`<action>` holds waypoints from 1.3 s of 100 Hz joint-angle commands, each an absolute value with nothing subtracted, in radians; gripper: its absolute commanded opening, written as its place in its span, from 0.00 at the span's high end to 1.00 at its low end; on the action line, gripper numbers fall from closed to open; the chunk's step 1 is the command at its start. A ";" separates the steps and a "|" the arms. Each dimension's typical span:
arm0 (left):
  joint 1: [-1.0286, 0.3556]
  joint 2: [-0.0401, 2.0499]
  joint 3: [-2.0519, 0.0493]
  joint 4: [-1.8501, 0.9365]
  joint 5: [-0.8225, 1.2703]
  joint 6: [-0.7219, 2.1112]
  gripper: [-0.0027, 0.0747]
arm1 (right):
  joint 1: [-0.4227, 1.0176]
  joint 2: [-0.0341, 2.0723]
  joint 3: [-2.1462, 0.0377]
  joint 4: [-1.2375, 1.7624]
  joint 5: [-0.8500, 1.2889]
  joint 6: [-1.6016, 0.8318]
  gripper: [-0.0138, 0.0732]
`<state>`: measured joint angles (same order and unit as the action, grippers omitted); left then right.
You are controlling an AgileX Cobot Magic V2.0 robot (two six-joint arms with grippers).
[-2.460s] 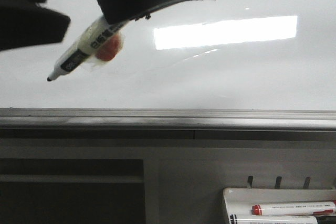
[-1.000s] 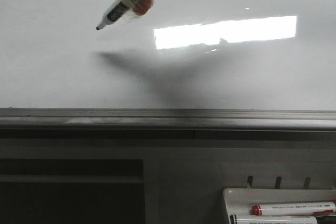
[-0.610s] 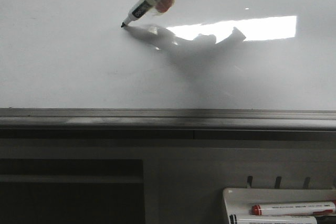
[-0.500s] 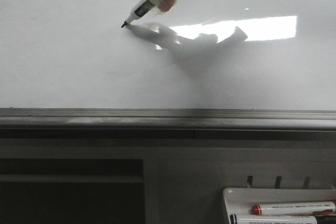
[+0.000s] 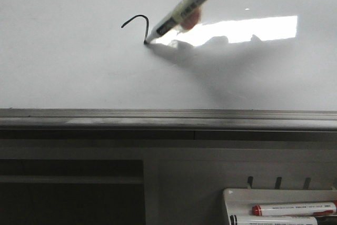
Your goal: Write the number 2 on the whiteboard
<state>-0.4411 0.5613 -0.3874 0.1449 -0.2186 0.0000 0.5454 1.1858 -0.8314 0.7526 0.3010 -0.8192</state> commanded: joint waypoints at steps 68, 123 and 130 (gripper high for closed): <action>-0.438 0.562 -0.419 0.157 -0.292 -0.008 0.99 | 0.503 1.141 -0.757 0.734 0.268 -0.810 0.90; -0.614 0.603 -0.417 0.380 -0.277 -0.008 0.82 | 0.661 1.095 -0.877 0.646 0.449 -0.811 0.90; -0.678 0.650 -0.415 0.392 -0.272 -0.008 0.66 | 0.679 1.116 -0.902 0.621 0.449 -0.811 0.90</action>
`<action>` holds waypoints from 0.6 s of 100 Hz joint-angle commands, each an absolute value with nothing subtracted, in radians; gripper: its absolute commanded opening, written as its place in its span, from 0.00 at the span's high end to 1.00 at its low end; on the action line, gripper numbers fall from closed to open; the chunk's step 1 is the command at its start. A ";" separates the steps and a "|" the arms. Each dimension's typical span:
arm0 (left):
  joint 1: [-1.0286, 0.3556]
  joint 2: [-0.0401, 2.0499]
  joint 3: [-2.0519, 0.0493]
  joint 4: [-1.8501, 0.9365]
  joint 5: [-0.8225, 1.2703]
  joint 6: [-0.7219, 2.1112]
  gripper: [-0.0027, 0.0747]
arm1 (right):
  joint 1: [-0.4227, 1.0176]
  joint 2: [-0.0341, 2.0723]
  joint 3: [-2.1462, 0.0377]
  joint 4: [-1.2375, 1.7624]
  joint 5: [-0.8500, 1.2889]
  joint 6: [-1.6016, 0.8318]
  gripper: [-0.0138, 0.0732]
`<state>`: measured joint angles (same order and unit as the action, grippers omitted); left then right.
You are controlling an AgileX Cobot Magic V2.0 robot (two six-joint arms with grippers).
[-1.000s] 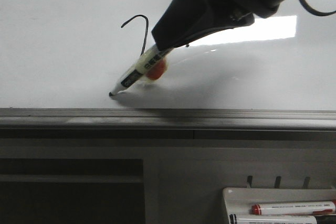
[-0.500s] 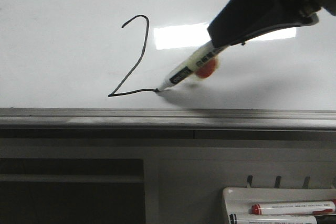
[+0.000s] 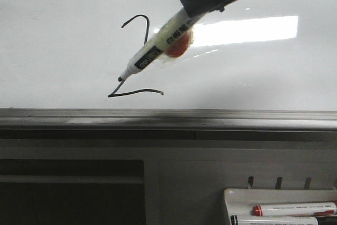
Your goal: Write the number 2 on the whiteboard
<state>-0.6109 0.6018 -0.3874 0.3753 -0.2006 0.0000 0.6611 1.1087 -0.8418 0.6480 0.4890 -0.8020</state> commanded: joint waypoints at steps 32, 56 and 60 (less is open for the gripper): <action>-0.748 0.965 -0.419 0.436 -0.383 0.024 0.56 | 0.767 1.192 -1.001 0.545 0.449 -0.811 0.90; -0.747 1.032 -0.419 0.436 -0.396 0.078 0.56 | 0.783 1.196 -1.033 0.538 0.466 -0.811 0.90; -0.747 1.032 -0.419 0.436 -0.393 0.082 0.56 | 0.787 1.196 -1.035 0.538 0.466 -0.811 0.90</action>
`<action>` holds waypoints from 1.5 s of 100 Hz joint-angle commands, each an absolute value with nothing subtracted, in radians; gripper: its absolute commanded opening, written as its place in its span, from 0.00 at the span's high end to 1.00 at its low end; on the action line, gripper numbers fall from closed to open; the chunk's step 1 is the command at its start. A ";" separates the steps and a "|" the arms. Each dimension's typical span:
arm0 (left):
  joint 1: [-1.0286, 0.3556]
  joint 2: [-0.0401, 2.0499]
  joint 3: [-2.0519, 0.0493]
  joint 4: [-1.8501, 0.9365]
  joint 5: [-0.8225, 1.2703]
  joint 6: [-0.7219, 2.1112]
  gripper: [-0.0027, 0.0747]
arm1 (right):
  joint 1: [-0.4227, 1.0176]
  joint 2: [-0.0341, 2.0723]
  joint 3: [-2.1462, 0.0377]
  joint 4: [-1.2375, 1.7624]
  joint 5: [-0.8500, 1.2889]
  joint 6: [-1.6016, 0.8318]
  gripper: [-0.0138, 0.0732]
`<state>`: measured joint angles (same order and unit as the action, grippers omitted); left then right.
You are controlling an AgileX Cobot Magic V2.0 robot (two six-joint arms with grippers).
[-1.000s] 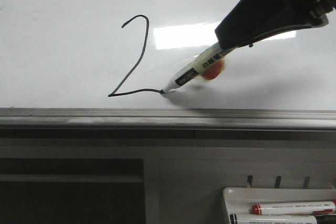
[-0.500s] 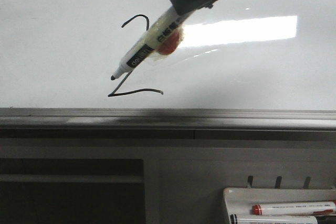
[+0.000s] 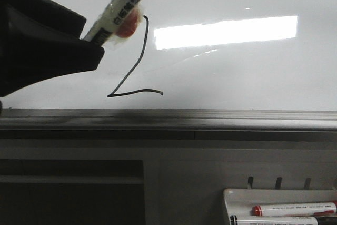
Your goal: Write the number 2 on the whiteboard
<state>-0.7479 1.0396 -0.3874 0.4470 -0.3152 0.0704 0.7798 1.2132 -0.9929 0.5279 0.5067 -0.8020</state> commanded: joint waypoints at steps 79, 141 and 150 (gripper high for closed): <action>-0.747 1.032 -0.419 0.355 -0.382 0.076 0.99 | 0.800 1.196 -1.043 0.568 0.349 -0.815 0.09; -0.669 1.137 -0.497 -0.437 -0.294 0.026 0.99 | 0.769 1.127 -1.043 0.561 0.089 -0.815 0.15; -0.653 1.150 -0.501 -0.464 -0.272 0.000 0.99 | 0.769 1.127 -1.043 0.561 0.105 -0.815 0.15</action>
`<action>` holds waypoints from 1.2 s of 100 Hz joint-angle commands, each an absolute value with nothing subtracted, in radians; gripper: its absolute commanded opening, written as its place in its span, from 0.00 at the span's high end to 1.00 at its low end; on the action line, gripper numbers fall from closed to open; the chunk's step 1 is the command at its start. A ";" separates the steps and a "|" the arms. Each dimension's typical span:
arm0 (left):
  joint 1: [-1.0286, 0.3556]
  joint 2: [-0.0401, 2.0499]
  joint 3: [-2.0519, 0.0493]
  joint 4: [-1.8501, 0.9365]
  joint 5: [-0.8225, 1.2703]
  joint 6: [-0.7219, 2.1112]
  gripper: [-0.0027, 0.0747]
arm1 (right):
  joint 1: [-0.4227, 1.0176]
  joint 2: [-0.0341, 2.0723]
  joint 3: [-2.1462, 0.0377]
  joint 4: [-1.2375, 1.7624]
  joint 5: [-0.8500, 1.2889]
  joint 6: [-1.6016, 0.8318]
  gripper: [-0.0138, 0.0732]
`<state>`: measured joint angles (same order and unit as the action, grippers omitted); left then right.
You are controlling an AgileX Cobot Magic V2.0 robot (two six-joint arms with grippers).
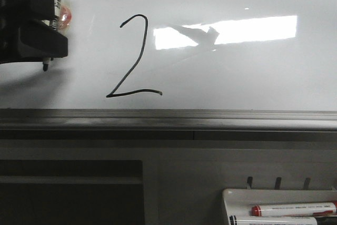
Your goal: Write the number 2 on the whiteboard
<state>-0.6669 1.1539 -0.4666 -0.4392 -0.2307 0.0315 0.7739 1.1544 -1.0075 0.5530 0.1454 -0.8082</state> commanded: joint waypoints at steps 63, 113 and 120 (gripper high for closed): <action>-0.582 1.197 -0.506 -0.452 -0.207 -0.009 0.99 | 0.769 1.127 -1.043 0.561 0.135 -0.815 0.15; -0.582 1.192 -0.507 -0.458 -0.201 -0.009 0.37 | 0.769 1.127 -1.043 0.561 0.136 -0.815 0.15; -0.582 1.174 -0.507 -0.458 -0.188 -0.009 0.37 | 0.769 1.127 -1.043 0.561 0.136 -0.815 0.15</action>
<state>-0.5908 1.1918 -0.4850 -0.4486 -0.1445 0.0000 0.7739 1.1544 -1.0075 0.5530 0.1937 -0.8082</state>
